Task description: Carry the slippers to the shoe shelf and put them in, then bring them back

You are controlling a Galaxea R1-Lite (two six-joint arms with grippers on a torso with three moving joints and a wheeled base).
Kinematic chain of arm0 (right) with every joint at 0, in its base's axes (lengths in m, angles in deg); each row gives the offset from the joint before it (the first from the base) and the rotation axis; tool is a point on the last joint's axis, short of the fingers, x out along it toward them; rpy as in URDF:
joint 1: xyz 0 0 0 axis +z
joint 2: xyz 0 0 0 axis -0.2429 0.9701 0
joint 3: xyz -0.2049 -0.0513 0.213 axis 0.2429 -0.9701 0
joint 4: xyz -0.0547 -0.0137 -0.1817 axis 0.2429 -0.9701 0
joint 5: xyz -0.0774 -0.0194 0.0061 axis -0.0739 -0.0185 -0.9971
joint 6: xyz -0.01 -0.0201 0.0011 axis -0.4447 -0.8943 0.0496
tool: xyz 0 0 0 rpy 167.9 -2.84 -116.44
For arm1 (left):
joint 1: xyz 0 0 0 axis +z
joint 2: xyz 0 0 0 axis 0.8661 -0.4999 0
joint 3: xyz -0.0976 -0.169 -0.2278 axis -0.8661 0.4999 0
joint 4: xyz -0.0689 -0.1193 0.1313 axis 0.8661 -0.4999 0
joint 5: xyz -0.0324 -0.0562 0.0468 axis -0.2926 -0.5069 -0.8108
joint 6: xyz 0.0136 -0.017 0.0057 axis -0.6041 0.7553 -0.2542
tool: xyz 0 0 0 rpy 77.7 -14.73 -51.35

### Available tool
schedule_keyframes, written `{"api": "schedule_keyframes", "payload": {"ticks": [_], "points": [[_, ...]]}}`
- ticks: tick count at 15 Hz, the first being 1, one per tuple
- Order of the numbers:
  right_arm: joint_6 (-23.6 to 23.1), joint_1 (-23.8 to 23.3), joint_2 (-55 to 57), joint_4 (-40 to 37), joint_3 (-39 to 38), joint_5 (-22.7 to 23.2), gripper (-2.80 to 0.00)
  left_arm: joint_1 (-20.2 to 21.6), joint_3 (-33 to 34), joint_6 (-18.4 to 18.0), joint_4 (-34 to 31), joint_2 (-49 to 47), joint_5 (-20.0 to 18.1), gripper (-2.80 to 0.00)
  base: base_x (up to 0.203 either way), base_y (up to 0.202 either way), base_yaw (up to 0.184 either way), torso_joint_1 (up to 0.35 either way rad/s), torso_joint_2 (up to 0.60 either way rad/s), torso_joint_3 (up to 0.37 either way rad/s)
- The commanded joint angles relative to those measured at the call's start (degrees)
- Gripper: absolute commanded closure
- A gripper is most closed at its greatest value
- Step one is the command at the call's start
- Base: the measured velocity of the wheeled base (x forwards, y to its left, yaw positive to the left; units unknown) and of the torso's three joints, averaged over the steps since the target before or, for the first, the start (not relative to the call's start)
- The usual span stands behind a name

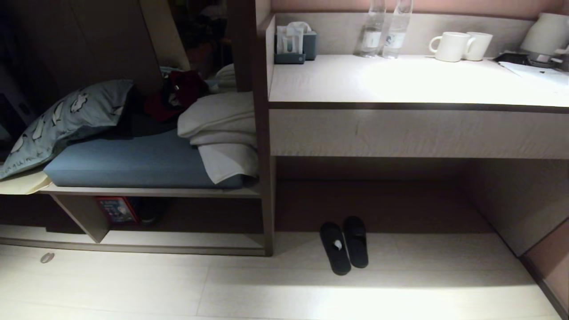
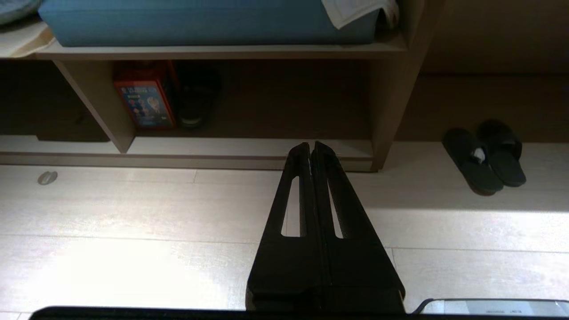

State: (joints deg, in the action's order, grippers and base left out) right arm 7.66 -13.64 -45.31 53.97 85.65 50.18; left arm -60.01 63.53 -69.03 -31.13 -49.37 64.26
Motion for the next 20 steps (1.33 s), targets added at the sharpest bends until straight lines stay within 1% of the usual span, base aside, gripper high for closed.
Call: {"api": "schedule_keyframes", "payload": {"ticks": [1,10,20], "points": [[-0.02,0.02,-0.01,0.04,0.00,0.04,0.00,0.00,-0.04,0.02,0.04,-0.05,0.00,0.00,0.000,0.000,0.000,0.002,0.01,0.200],[-0.02,0.02,-0.01,0.04,0.00,0.04,0.00,0.00,-0.04,0.02,0.04,-0.05,0.00,0.00,0.000,0.000,0.000,0.003,0.00,0.188],[0.51,0.02,-0.01,-0.04,0.00,-0.14,0.00,0.00,-0.04,0.02,-0.05,-0.05,0.00,0.00,0.000,0.000,0.000,0.001,0.00,0.013]]}}
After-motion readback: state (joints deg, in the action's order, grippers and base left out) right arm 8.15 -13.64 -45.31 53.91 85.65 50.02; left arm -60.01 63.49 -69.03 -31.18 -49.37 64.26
